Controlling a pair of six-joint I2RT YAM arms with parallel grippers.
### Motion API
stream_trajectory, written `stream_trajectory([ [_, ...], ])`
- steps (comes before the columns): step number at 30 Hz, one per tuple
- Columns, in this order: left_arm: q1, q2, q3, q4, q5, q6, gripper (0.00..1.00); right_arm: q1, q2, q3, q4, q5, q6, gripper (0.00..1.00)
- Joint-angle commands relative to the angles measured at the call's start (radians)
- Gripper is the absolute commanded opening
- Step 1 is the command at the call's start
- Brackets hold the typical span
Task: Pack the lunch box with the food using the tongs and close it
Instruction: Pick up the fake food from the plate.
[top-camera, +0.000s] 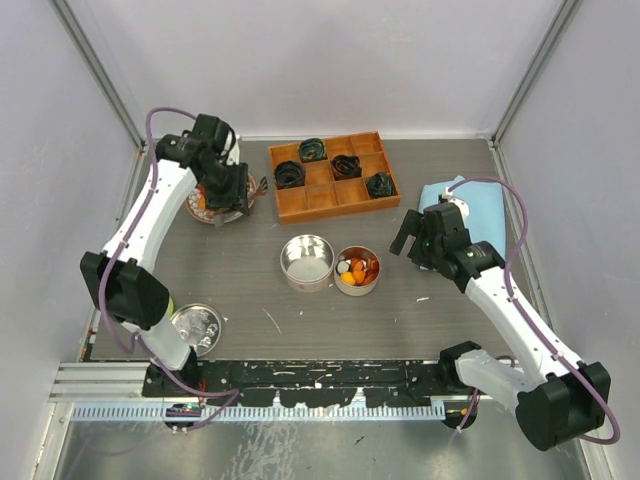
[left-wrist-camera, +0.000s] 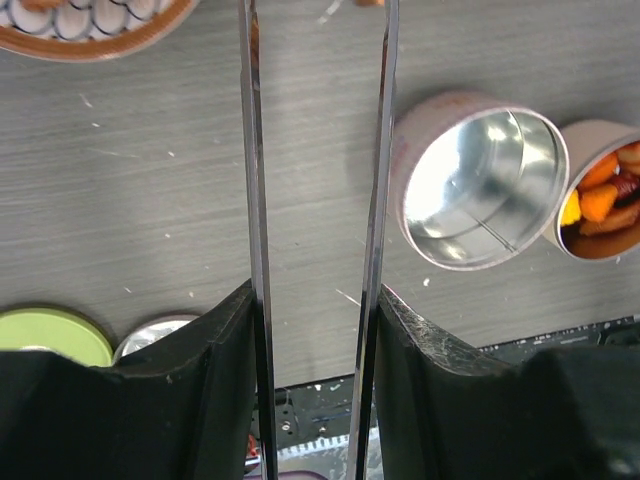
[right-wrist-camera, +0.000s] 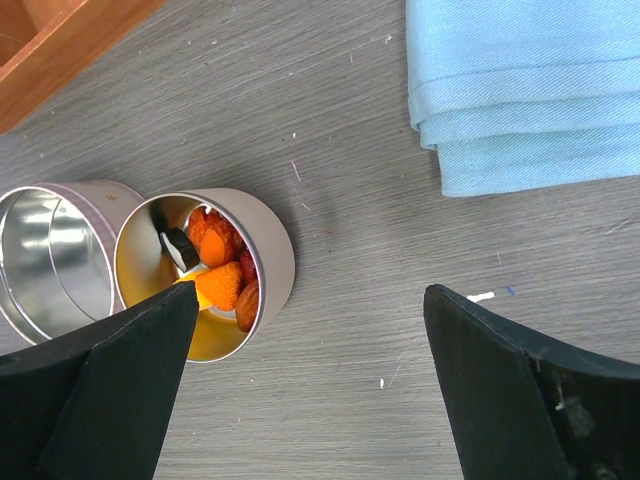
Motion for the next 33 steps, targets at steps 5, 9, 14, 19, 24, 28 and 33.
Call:
stream_trajectory([
  [5, 0.129, 0.133, 0.156, -0.003, 0.02, 0.086, 0.45, -0.004, -0.017, 0.016, 0.044, -0.008, -0.011, 1.0],
  [9, 0.163, 0.205, 0.199, -0.009, 0.02, 0.094, 0.44, -0.004, -0.007, 0.023, 0.043, -0.011, -0.011, 1.0],
  [14, 0.182, 0.256, 0.236, 0.007, 0.022, 0.078, 0.44, -0.004, 0.004, 0.027, 0.04, -0.01, -0.012, 1.0],
  [19, 0.198, 0.295, 0.277, 0.011, 0.037, 0.071, 0.44, -0.004, 0.008, 0.026, 0.037, -0.007, -0.013, 1.0],
  [24, 0.207, 0.329, 0.307, 0.001, 0.053, 0.077, 0.44, -0.003, 0.005, 0.021, 0.035, -0.001, -0.013, 1.0],
  [28, 0.22, 0.335, 0.317, 0.019, 0.063, 0.045, 0.44, -0.004, 0.005, 0.019, 0.034, 0.001, -0.014, 1.0],
  [33, 0.246, 0.35, 0.356, 0.034, 0.054, -0.021, 0.45, -0.004, 0.005, 0.02, 0.033, 0.003, -0.02, 1.0],
])
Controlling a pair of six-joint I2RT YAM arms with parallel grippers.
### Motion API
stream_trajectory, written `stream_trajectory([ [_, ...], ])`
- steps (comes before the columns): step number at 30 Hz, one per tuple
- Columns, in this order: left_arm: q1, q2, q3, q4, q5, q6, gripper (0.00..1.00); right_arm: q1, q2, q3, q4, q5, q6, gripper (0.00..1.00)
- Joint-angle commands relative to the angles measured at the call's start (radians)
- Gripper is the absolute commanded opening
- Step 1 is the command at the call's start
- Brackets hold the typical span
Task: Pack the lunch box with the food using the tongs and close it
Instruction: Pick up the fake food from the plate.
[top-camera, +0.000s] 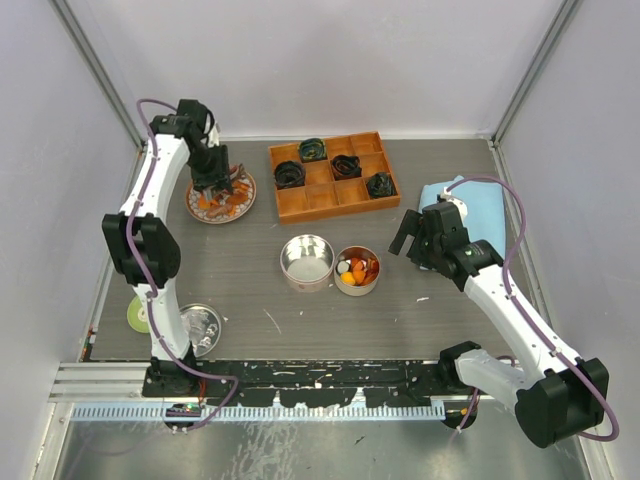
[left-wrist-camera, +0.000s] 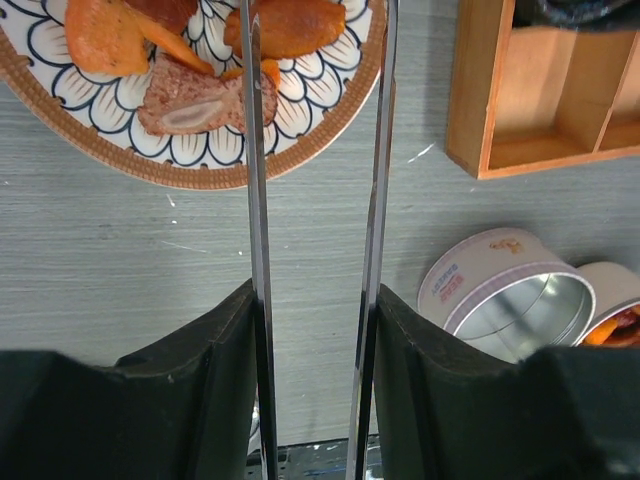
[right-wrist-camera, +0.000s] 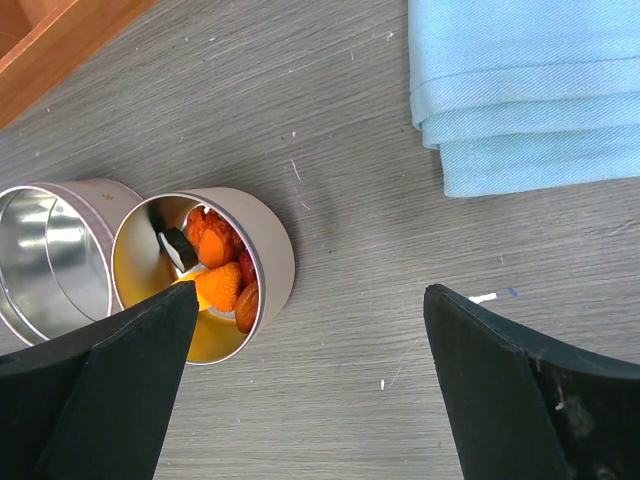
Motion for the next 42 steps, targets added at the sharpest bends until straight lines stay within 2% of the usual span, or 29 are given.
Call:
stream_trajectory([
  [1, 0.036, 0.003, 0.08, 0.036, 0.011, -0.075, 0.45, -0.005, -0.007, 0.019, 0.026, 0.009, -0.02, 1.0],
  [15, 0.084, 0.139, 0.209, 0.034, 0.002, -0.202, 0.47, -0.004, -0.021, 0.012, 0.019, 0.022, -0.031, 1.0],
  [32, 0.092, 0.193, 0.169, 0.105, 0.05, -0.273, 0.46, -0.005, -0.008, 0.011, 0.015, 0.028, -0.036, 1.0],
  [42, 0.092, 0.191, 0.13, 0.114, 0.07, -0.269, 0.37, -0.005, -0.01, 0.01, 0.015, 0.028, -0.037, 1.0],
])
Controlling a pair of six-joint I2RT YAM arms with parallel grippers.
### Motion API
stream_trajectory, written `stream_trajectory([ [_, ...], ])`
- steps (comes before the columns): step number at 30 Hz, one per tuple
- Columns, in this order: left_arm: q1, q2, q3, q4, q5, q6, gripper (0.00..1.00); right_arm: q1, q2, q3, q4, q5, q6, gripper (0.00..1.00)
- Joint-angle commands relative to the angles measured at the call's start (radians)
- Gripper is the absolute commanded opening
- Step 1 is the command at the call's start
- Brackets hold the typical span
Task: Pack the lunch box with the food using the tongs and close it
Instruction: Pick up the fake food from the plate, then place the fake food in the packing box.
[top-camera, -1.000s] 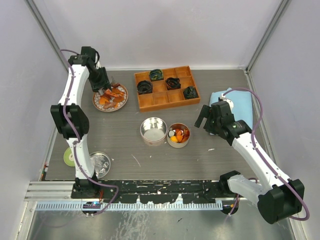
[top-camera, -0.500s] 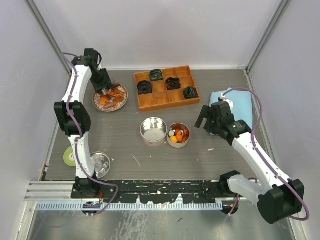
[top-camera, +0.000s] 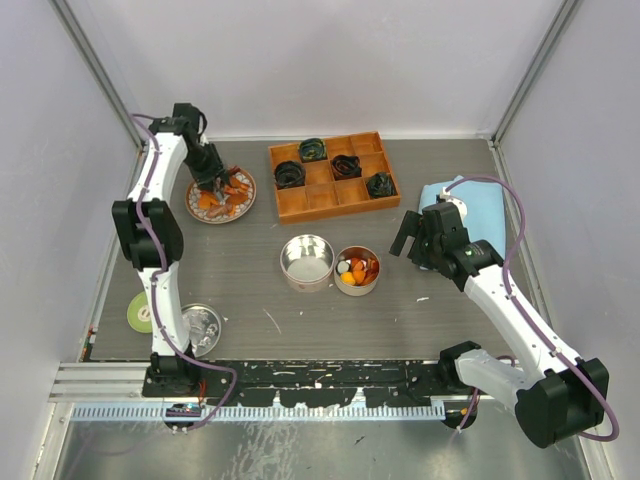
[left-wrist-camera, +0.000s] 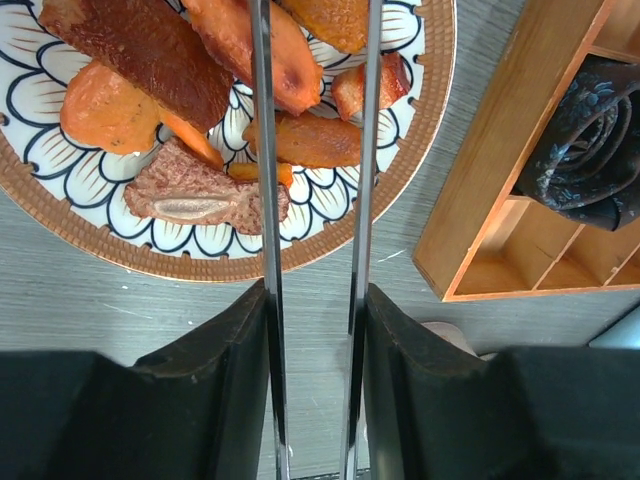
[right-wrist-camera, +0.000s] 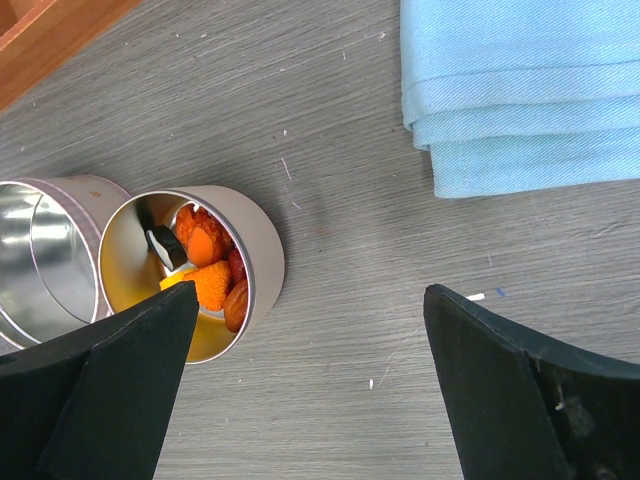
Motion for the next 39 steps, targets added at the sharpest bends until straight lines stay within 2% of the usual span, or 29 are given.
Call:
stream_trajectory([
  [1, 0.007, -0.023, -0.013, 0.05, 0.016, -0.005, 0.36, -0.003, -0.009, 0.01, 0.023, 0.019, -0.01, 1.0],
  [17, 0.007, -0.181, -0.152, 0.122, 0.017, -0.007, 0.22, -0.004, 0.0, 0.018, 0.024, 0.013, 0.001, 1.0],
  [27, 0.01, -0.262, -0.215, 0.104, 0.069, 0.031, 0.21, -0.005, 0.005, 0.018, 0.026, 0.012, 0.001, 1.0],
  [31, 0.007, -0.323, -0.26, 0.093, 0.134, 0.059, 0.21, -0.004, 0.005, 0.017, 0.027, 0.01, 0.001, 1.0],
  [39, -0.077, -0.488, -0.416, 0.061, 0.198, 0.121, 0.2, -0.003, 0.005, 0.014, 0.03, 0.007, 0.012, 1.0],
])
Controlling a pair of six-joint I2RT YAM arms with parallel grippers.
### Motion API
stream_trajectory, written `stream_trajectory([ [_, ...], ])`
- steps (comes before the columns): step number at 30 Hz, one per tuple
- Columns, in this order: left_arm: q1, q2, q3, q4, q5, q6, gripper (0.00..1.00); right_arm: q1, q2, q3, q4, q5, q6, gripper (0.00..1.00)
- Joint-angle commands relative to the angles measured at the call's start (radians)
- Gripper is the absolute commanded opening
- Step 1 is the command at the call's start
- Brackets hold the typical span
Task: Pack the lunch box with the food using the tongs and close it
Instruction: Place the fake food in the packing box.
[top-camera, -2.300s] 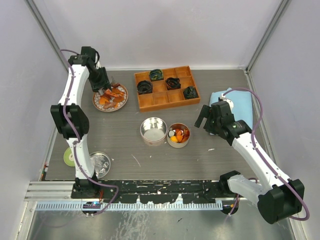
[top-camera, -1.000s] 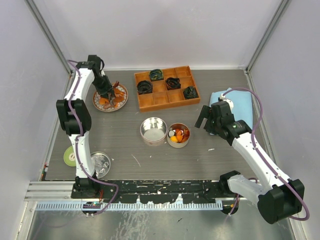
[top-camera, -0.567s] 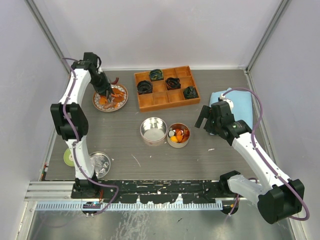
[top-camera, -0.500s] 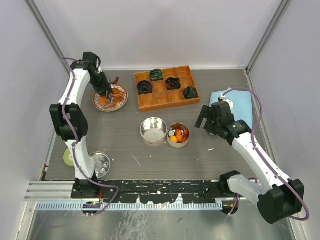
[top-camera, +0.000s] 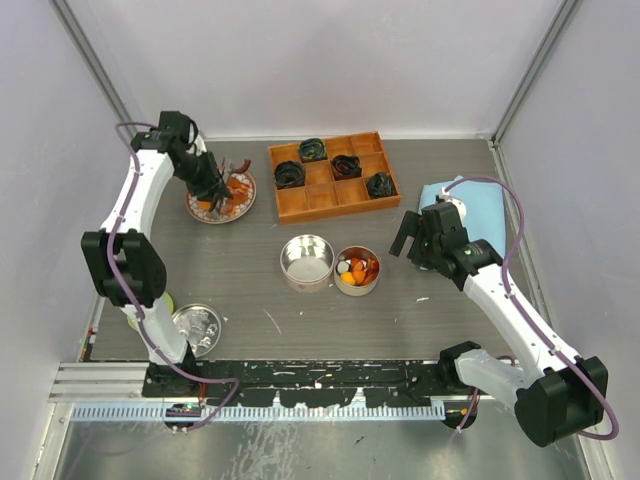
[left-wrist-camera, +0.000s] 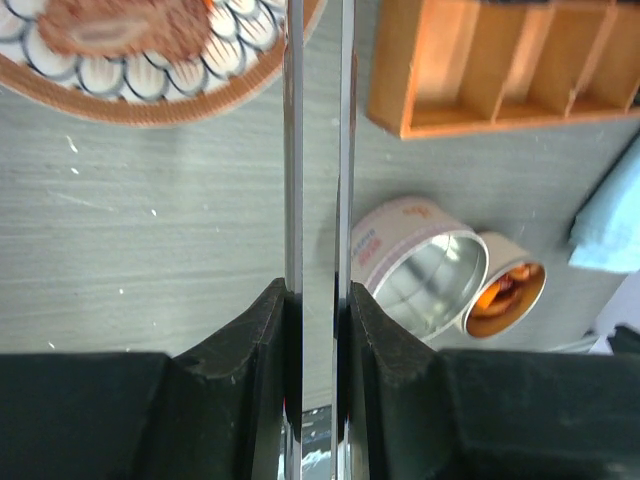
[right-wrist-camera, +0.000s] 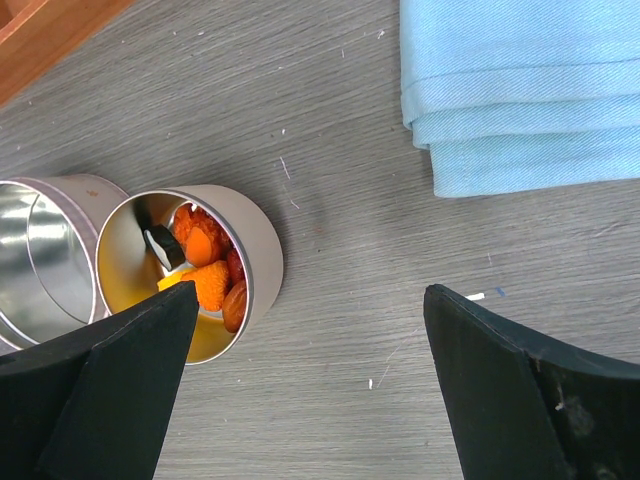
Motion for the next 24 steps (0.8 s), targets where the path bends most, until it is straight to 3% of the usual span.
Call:
stream_trajectory([
  [1, -0.082, -0.147, -0.072, -0.011, 0.074, 0.057, 0.21, -0.003, -0.003, 0.015, 0.029, 0.006, 0.012, 1.0],
  [10, -0.413, -0.271, -0.249, 0.018, 0.1, -0.013, 0.22, -0.004, -0.017, 0.013, 0.028, 0.004, 0.021, 1.0],
  [15, -0.567, -0.275, -0.274, 0.034, 0.116, -0.062, 0.22, -0.004, -0.025, 0.008, 0.028, 0.008, 0.025, 1.0],
  [24, -0.727, -0.209, -0.241, 0.024, 0.113, -0.087, 0.24, -0.004, -0.029, 0.001, 0.027, 0.009, 0.025, 1.0],
])
